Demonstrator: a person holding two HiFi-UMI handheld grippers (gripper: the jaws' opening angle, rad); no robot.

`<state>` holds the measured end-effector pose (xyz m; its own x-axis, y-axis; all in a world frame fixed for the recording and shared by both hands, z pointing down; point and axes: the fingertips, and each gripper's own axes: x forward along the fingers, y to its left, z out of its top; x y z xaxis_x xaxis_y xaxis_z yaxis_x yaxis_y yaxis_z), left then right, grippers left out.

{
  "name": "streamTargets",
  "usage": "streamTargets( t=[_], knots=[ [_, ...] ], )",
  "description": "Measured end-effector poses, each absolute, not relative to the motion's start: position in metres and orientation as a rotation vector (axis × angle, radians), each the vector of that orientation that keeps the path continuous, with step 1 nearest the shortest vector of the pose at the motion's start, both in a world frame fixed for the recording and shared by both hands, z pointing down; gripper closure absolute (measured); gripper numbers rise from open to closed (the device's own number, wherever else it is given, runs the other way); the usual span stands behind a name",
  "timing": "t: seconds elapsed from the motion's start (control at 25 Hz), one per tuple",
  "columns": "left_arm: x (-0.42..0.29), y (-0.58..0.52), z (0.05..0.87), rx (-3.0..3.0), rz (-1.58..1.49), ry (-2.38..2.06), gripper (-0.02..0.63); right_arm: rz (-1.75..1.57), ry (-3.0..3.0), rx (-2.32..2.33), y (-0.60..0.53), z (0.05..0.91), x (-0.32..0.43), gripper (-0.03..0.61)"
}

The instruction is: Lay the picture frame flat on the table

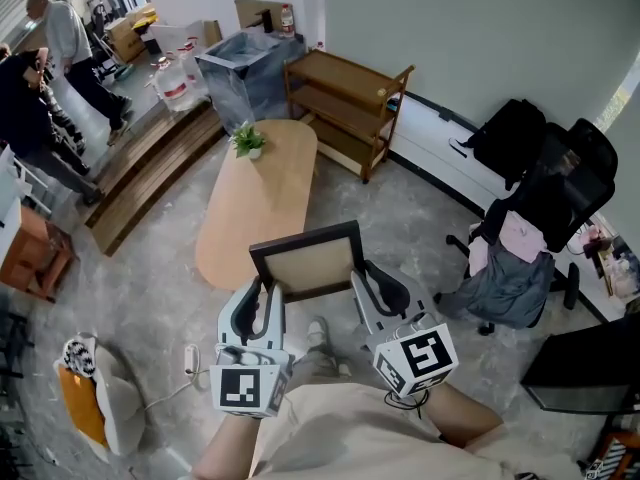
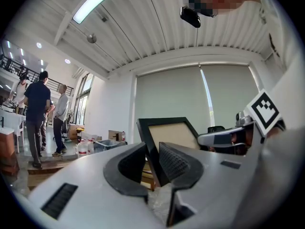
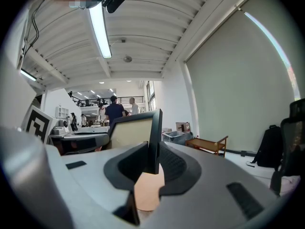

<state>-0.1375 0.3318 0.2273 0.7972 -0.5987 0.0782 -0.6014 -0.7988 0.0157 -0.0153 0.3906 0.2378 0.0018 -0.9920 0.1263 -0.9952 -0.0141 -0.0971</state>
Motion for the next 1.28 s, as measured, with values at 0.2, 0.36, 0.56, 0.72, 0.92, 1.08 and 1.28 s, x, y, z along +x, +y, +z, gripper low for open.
streamTargets(
  t=[0.2,0.36,0.56,0.72,0.92,1.08,1.28],
  knots=[
    [-0.126,0.319,0.235,2.939,0.111,-0.985,0.529,0.248,-2.191,2.207,0.377,0.245,-0.004,0.523],
    [-0.117,0.301,0.239,2.95,0.109,-0.986,0.529,0.245,-2.192,2.199,0.359,0.251,0.006,0.523],
    [-0.1,0.269,0.245,2.938,0.111,-0.984,0.529,0.271,-2.181,2.194,0.327,0.256,0.023,0.523],
    [-0.09,0.235,0.258,2.902,0.135,-0.985,0.529,0.306,-2.173,2.173,0.292,0.267,0.032,0.523],
    [-0.075,0.182,0.266,2.876,0.163,-0.988,0.529,0.348,-2.164,2.158,0.237,0.276,0.049,0.523],
    [-0.063,0.135,0.272,2.855,0.186,-0.974,0.529,0.375,-2.154,2.146,0.191,0.281,0.061,0.523],
    [-0.044,0.075,0.274,2.842,0.19,-0.956,0.529,0.397,-2.137,2.135,0.132,0.283,0.079,0.523]
  ],
)
